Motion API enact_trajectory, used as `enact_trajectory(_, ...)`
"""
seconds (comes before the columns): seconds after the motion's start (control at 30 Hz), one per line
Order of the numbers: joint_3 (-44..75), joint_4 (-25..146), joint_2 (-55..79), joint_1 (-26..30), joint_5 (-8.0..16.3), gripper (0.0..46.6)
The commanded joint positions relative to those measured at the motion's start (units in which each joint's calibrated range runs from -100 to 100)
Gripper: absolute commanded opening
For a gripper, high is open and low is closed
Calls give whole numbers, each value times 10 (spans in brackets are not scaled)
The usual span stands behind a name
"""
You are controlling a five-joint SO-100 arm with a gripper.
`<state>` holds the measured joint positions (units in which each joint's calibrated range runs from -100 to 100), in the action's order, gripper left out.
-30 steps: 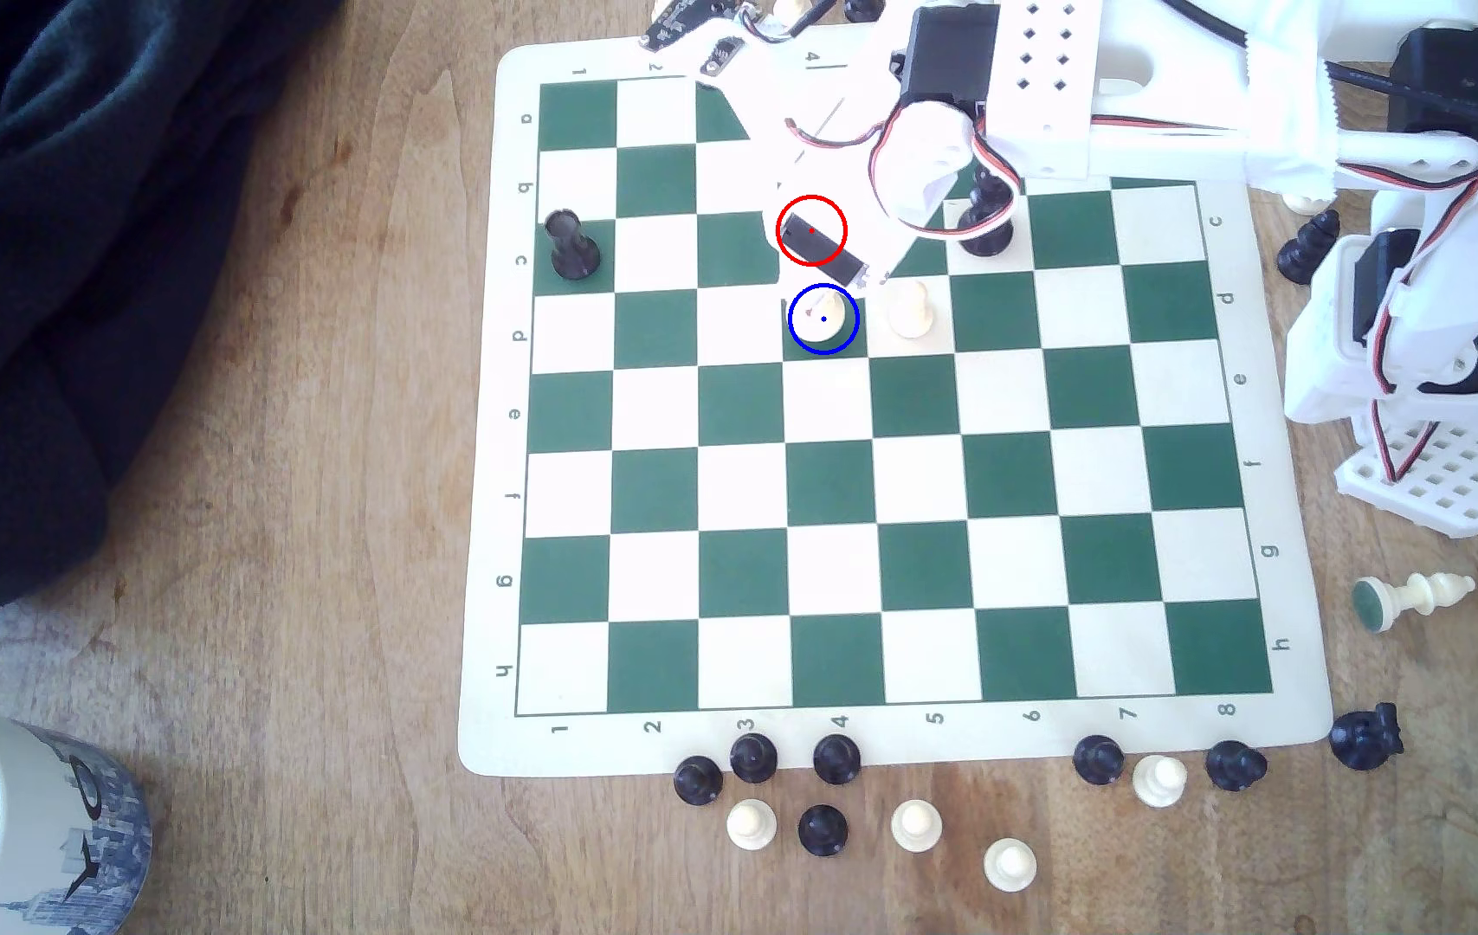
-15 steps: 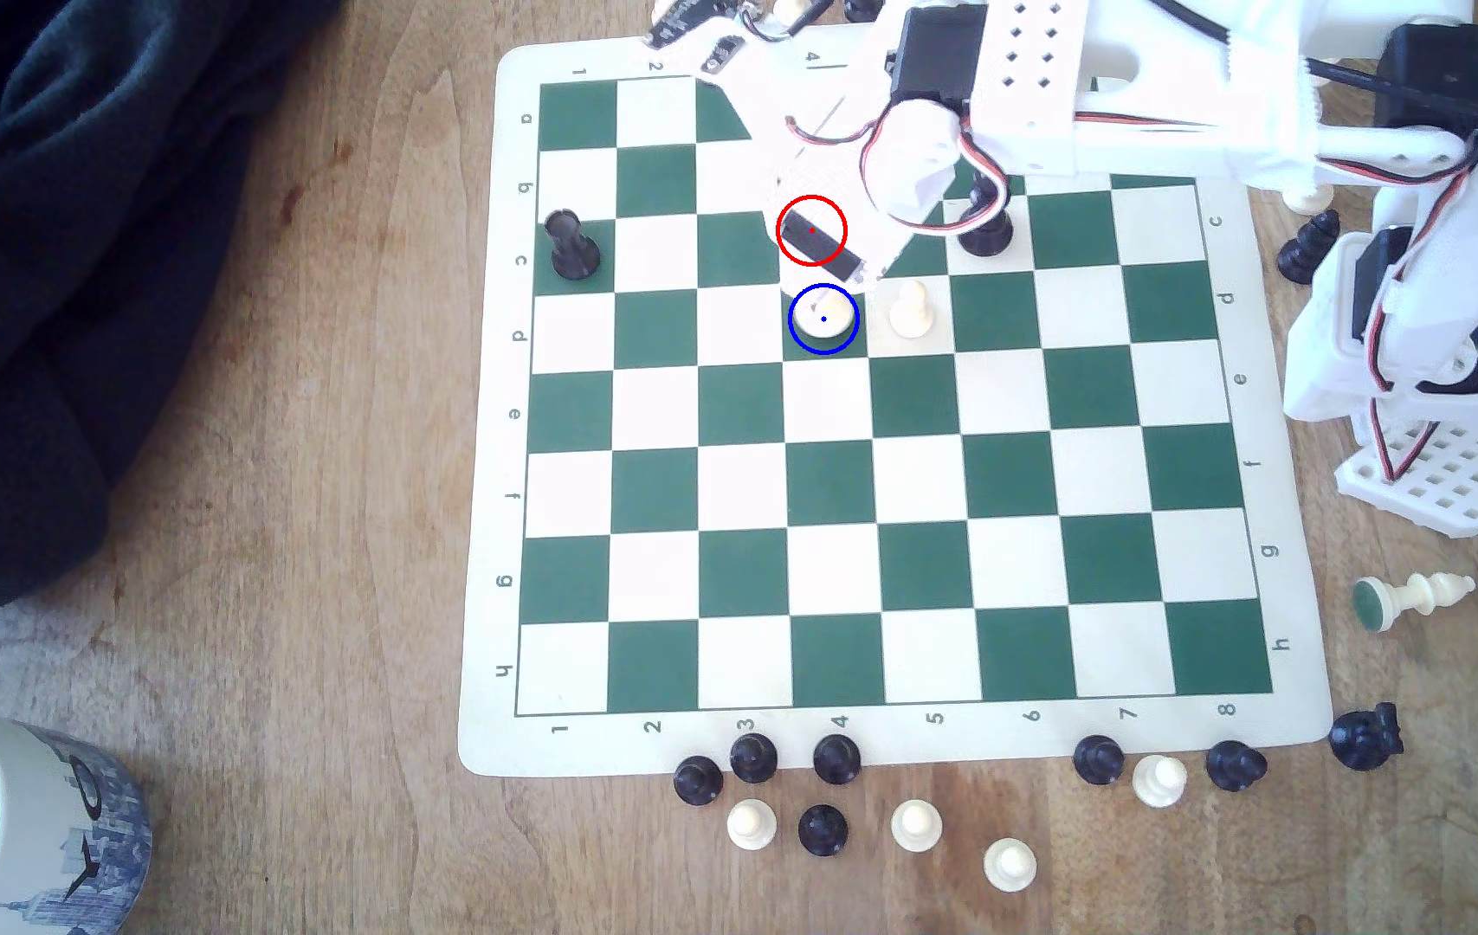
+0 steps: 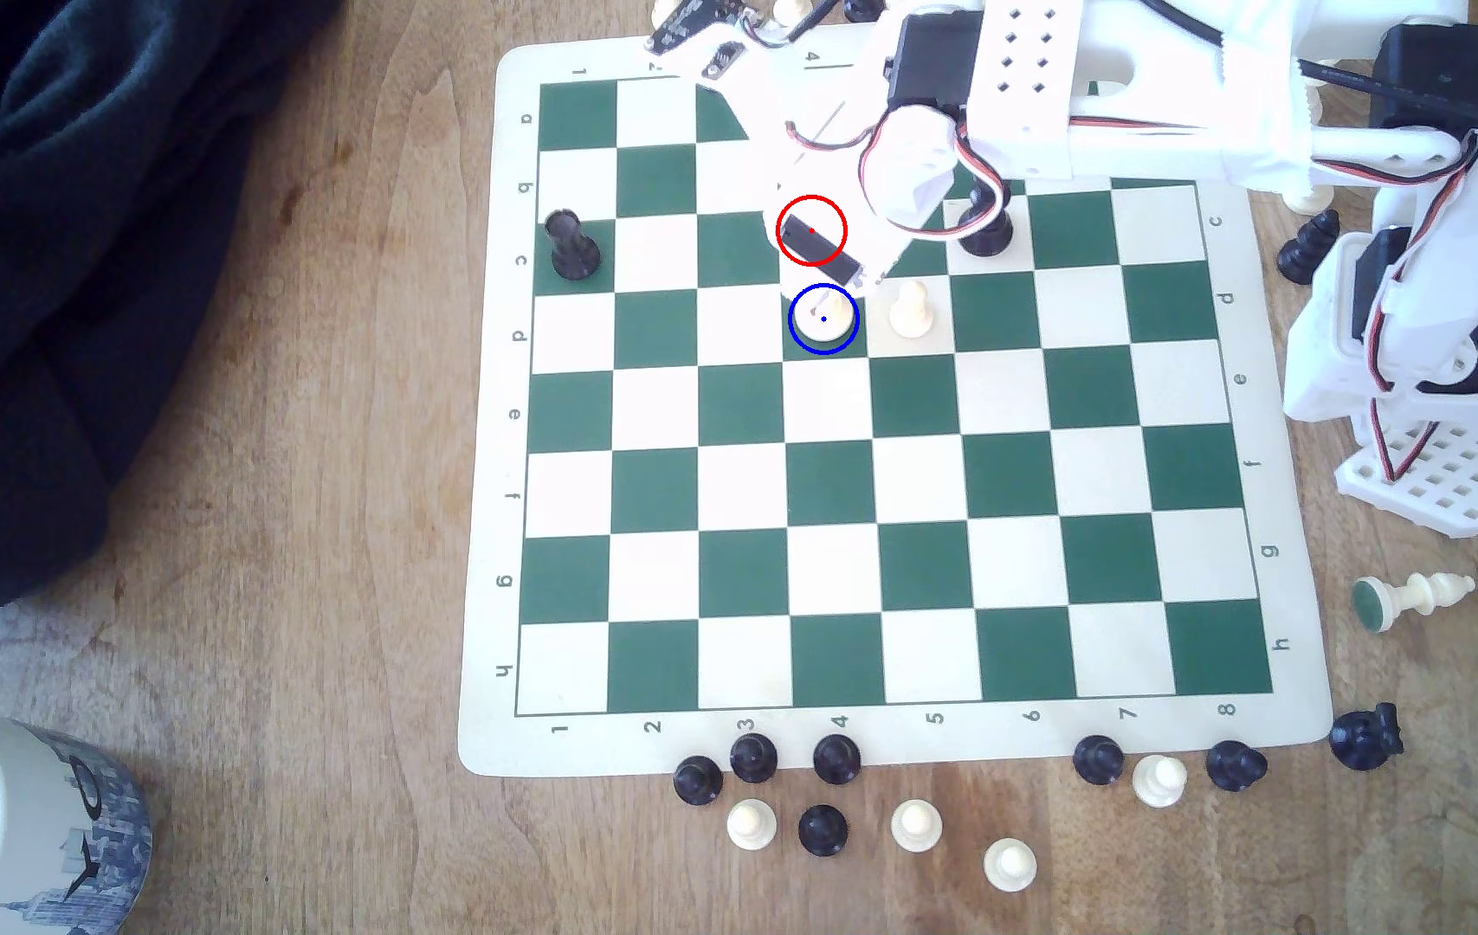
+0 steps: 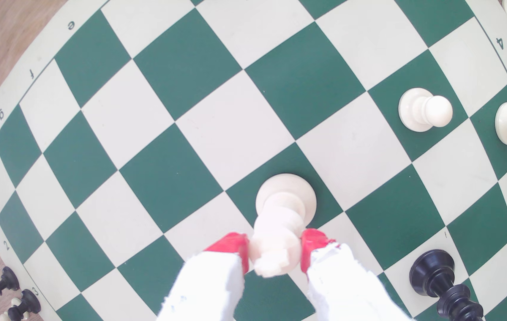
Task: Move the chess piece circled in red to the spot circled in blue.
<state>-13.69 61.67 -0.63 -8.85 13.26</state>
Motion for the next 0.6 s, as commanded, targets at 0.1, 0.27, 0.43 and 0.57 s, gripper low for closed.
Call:
enact_trajectory(0.1,0,-11,-10,3,1,3)
enact_trajectory(0.27,-1,-12,-5,1,2,3)
enact_trajectory(0.43,-1,-12,-3,3,2,51)
enact_trajectory(0.57,-1,-12,-6,1,2,120)
